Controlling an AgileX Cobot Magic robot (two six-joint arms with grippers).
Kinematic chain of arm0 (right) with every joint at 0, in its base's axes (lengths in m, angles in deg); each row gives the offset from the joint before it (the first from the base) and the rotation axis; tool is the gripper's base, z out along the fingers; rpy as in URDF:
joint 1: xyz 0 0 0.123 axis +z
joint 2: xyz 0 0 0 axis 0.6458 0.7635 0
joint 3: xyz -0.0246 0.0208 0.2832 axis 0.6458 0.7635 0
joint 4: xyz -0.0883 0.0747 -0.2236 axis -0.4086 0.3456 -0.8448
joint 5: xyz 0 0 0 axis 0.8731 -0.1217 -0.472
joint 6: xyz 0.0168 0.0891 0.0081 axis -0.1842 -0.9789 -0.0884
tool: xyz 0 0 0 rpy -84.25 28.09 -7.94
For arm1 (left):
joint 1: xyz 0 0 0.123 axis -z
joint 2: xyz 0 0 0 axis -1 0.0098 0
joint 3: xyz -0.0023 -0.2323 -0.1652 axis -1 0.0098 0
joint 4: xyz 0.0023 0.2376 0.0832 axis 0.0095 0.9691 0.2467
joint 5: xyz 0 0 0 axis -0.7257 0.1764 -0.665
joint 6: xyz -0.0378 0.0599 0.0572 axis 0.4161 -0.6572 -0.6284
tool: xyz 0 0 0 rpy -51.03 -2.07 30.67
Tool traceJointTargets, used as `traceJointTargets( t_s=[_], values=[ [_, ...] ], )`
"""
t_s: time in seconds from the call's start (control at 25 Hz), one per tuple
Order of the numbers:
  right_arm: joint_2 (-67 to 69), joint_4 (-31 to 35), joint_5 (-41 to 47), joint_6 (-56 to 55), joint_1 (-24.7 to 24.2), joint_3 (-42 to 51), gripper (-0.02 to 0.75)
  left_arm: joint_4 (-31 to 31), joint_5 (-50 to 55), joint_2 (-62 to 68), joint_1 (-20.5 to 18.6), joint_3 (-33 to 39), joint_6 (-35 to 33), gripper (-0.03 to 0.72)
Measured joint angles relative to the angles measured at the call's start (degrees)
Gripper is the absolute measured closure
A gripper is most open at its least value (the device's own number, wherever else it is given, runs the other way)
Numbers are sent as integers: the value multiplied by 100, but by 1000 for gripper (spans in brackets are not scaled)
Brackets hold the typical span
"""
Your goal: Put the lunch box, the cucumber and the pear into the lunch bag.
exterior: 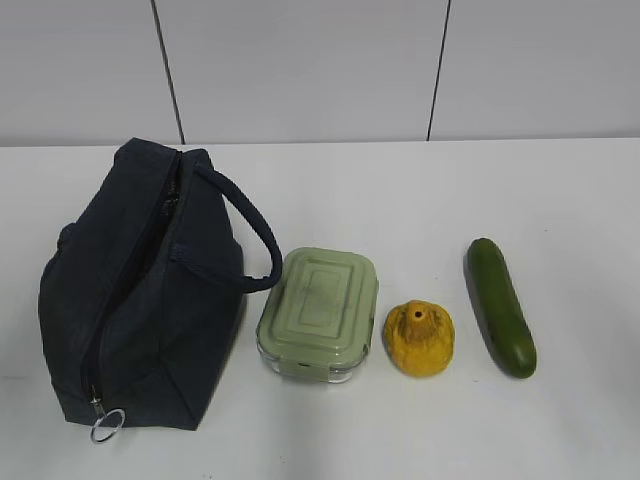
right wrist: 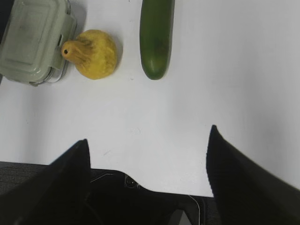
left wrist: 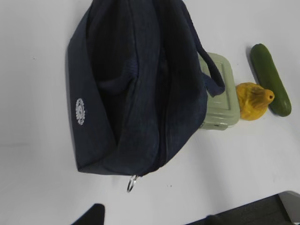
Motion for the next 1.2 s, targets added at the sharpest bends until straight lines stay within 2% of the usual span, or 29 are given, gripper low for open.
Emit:
traceJointTargets(
  t_s=[0.44, 0.88, 1.04, 1.16, 1.2],
  values=[
    [1621, 188, -943, 706, 0, -35, 159, -287, -1292, 1905, 7, 0, -979, 306],
    [2224, 459, -1629, 1314, 0, -35, 159, -938, -1623, 2266, 7, 0, -1948, 314],
    [2474, 740, -1809, 1596, 0, -37, 159, -1142, -1639, 2514, 7, 0, -2222, 390],
    [2676, 921, -1881, 1810, 0, -47, 160, -1458, -1659, 2676, 7, 0, -2515, 513],
    [2738, 976, -1894, 1868, 0, -47, 160, -1560, -1671, 2693, 7, 0, -2636, 575]
  ],
)
